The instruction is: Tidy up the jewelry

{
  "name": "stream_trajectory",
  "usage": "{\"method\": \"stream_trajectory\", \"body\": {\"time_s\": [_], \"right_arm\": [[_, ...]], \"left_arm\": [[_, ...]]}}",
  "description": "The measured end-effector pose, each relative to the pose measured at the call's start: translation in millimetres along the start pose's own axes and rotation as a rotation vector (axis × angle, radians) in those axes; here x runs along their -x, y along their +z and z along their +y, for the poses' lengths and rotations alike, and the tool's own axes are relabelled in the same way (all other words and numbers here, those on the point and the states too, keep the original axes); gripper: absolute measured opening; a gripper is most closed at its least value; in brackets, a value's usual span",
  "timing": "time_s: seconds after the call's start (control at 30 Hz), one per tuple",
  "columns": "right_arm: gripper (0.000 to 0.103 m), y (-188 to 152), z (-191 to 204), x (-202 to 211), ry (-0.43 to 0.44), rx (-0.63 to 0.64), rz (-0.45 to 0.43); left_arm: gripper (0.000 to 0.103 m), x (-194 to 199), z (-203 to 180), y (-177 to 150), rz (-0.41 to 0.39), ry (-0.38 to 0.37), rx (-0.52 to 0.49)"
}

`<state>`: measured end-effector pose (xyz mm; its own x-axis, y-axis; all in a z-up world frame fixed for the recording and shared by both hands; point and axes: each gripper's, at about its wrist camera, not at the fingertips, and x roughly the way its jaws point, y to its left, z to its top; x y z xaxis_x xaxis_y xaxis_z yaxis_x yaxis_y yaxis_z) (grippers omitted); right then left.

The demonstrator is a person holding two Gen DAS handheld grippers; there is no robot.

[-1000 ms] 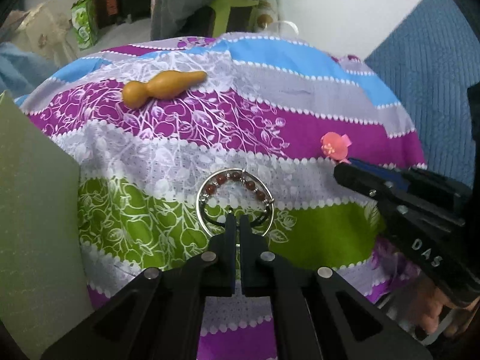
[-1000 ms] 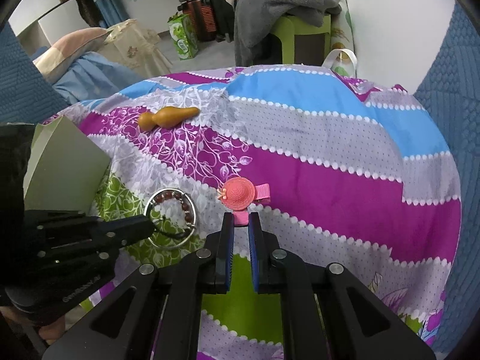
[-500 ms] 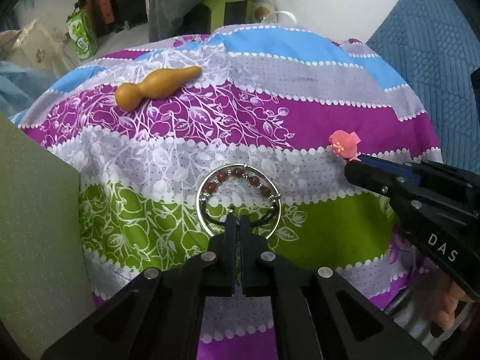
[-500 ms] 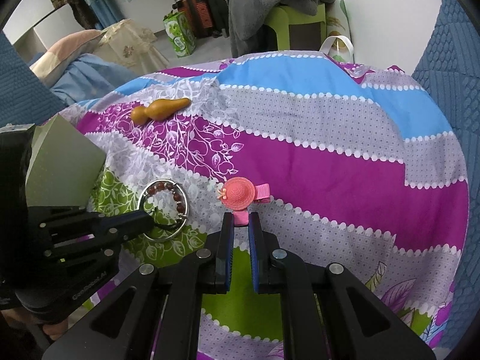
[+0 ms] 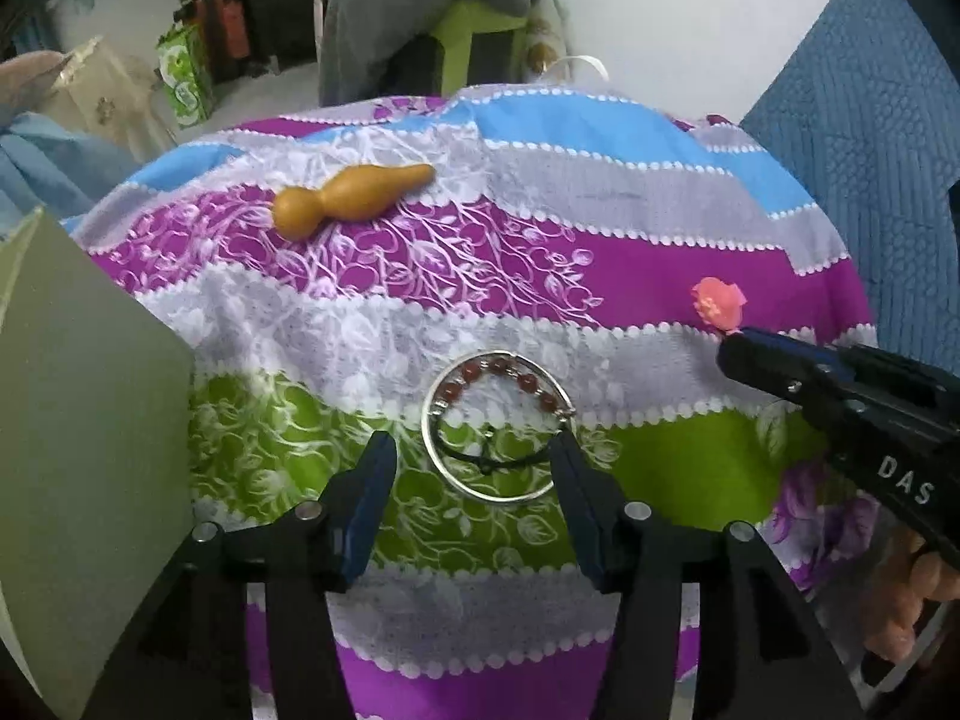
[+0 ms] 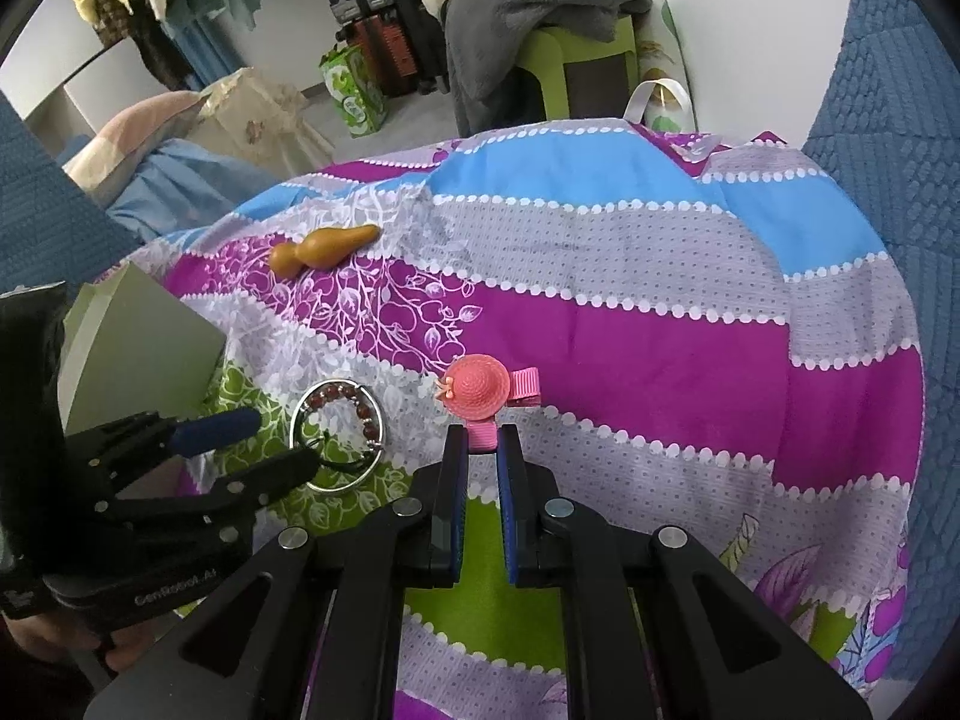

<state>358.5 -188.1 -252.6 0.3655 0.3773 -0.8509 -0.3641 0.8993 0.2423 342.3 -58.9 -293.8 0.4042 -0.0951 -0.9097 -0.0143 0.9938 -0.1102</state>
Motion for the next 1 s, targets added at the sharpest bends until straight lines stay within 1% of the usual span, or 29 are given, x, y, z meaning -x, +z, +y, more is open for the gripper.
{"method": "stream_trajectory", "body": {"time_s": [0.07, 0.13, 0.17, 0.23, 0.27, 0.43, 0.47, 0.53, 0.63, 0.7, 0.73, 0.77, 0.87, 0.97, 1.0], "right_arm": [[0.007, -0.5, -1.8, 1.7, 0.001, -0.006, -0.004], [0.007, -0.9, -3.1, 2.1, 0.000, -0.011, -0.004], [0.007, -1.2, -4.0, 2.0, 0.000, -0.015, -0.005], [0.007, -2.1, -5.6, 1.6, -0.002, -0.021, -0.003], [0.007, -2.5, -6.1, 1.0, -0.003, -0.022, -0.002], [0.007, -4.4, -9.0, -0.9, -0.002, -0.027, 0.004], [0.007, -4.3, -8.9, -1.3, -0.001, -0.028, 0.005], [0.007, -4.7, -9.3, -1.8, 0.000, -0.029, 0.007], [0.007, -6.1, -10.3, -3.4, 0.000, -0.031, 0.011], [0.007, -6.8, -10.6, -5.0, 0.000, -0.032, 0.016], [0.008, -7.3, -10.6, -5.8, 0.001, -0.031, 0.019], [0.008, -7.7, -10.5, -6.2, 0.002, -0.030, 0.020], [0.007, -8.6, -10.6, -6.8, -0.002, -0.031, 0.025], [0.007, -7.6, -11.4, -4.7, -0.007, -0.035, 0.020], [0.007, -7.4, -11.4, -3.0, -0.008, -0.037, 0.017]], "left_arm": [[0.052, 1.0, 0.5, 0.3, -0.003, 0.011, -0.021], [0.051, 1.5, 0.2, 0.9, -0.010, 0.038, -0.046], [0.051, 1.6, -0.6, 1.1, -0.011, 0.036, -0.054], [0.044, 0.1, -3.8, 1.6, -0.008, 0.041, -0.059], [0.039, -1.7, -3.9, 1.7, -0.001, 0.037, -0.062], [0.033, -10.0, -12.6, -1.0, 0.019, 0.047, -0.108], [0.029, -11.8, -13.6, -1.6, 0.026, 0.042, -0.116], [0.027, -15.5, -16.5, -2.4, 0.037, 0.037, -0.128], [0.024, -17.6, -23.6, -4.1, 0.029, 0.065, -0.171], [0.020, -20.9, -27.5, -4.4, 0.035, 0.069, -0.193], [0.019, -21.2, -29.2, -4.5, 0.030, 0.077, -0.202], [0.013, -22.2, -32.0, -4.5, 0.026, 0.080, -0.215], [0.000, -24.2, -35.3, -2.6, 0.024, 0.067, -0.216], [0.000, -24.9, -35.4, -0.4, 0.030, 0.056, -0.198], [0.000, -23.5, -33.6, -0.2, 0.010, 0.040, -0.179]]}}
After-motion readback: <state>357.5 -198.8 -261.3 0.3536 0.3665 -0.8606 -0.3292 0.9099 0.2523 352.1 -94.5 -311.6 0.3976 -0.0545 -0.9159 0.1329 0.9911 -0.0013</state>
